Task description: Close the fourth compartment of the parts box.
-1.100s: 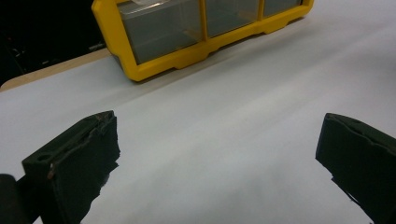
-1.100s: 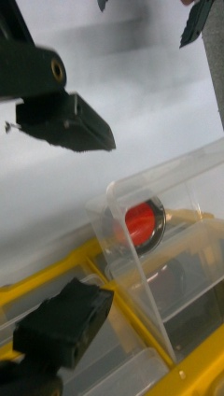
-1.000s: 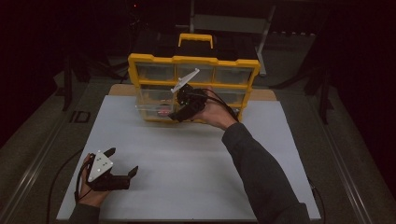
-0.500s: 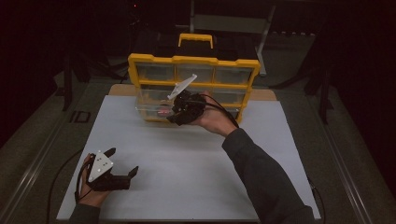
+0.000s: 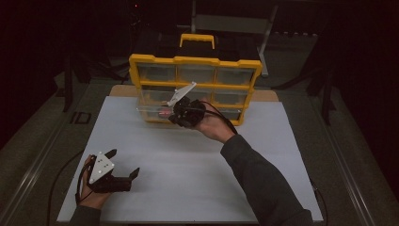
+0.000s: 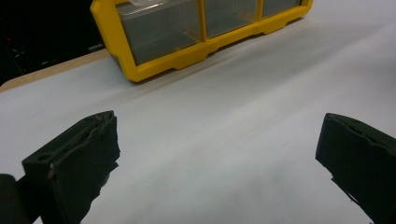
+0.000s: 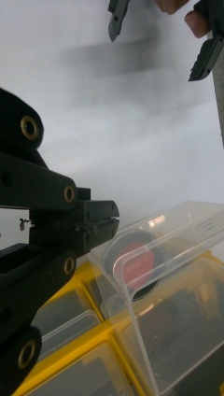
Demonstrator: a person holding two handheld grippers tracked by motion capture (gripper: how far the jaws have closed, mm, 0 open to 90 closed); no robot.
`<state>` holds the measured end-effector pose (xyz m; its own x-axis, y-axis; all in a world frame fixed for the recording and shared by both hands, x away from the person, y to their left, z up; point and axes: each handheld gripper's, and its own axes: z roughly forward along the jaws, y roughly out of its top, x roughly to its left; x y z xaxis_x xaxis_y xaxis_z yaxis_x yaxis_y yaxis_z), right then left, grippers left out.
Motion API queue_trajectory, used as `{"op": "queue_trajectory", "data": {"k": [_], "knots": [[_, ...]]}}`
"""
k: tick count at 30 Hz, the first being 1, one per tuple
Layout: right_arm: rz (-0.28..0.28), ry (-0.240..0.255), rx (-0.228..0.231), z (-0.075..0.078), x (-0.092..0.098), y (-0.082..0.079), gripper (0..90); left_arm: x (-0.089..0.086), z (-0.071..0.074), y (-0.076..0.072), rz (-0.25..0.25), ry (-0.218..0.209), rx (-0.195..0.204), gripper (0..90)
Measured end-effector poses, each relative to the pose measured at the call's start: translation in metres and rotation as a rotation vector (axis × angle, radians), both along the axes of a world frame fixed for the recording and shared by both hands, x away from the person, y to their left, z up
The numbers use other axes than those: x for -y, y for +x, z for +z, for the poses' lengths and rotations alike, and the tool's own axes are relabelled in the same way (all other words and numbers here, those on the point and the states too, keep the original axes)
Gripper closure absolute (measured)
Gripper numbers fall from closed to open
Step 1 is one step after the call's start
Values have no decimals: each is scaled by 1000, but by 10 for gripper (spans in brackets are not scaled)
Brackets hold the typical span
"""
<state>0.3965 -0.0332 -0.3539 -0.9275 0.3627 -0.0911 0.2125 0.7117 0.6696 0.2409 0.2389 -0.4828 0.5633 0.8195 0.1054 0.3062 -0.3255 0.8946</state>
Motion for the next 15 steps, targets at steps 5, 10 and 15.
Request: {"op": "queue_trajectory", "data": {"k": [5, 10, 15], "knots": [[-8, -1, -4, -6, -1, 3, 897, 0, 0, 0, -3, 4, 1, 0], [-16, 10, -17, -11, -3, 7, 897, 0, 0, 0, -2, 4, 2, 0], [-29, 22, -31, -17, -6, 13, 897, 0, 0, 0, -2, 2, 2, 0]]}}
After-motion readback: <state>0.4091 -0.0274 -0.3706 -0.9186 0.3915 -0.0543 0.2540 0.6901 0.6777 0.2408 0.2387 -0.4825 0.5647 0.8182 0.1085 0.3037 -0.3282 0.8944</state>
